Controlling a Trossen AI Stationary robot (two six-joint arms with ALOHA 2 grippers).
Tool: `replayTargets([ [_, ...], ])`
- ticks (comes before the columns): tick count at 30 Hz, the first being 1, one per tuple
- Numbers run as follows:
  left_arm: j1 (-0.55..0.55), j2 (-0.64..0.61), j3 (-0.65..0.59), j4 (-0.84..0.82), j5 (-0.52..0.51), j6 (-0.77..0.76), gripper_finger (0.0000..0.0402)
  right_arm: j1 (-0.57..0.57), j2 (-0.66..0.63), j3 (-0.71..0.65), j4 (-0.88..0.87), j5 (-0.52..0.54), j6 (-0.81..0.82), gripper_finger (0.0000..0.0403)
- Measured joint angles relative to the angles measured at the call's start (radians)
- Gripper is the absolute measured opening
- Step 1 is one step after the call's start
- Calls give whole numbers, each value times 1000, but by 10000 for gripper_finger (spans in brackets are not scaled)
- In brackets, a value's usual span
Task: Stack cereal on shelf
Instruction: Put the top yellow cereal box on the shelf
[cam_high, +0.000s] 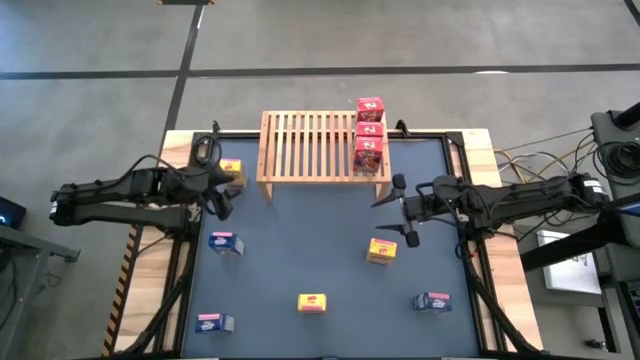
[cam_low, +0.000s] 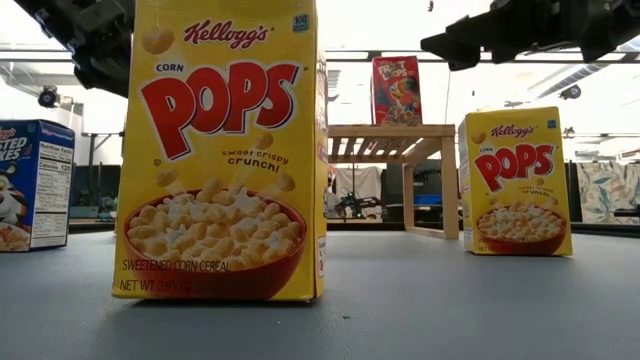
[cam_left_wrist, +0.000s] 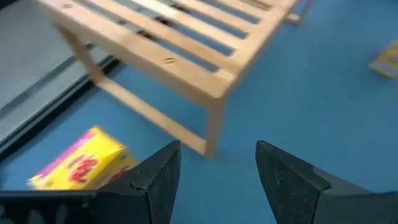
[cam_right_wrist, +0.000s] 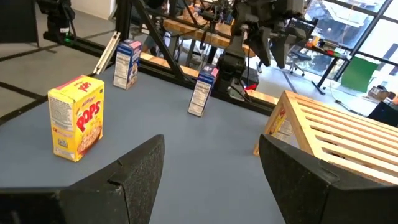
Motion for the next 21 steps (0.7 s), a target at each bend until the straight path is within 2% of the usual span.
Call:
replayTargets([
  [3, -1, 16, 0, 46, 96, 6, 191, 0, 14, 0, 2, 1, -1, 251],
  [8, -3, 81, 39, 53, 195, 7, 181, 0, 28, 0, 18, 1, 0, 251],
  [15, -38, 221, 166, 15, 193, -17, 148, -1, 19, 3, -16, 1, -2, 251],
  [21, -61, 302, 251, -62, 193, -14, 143, 0, 21, 19, -79, 1, -4, 251],
])
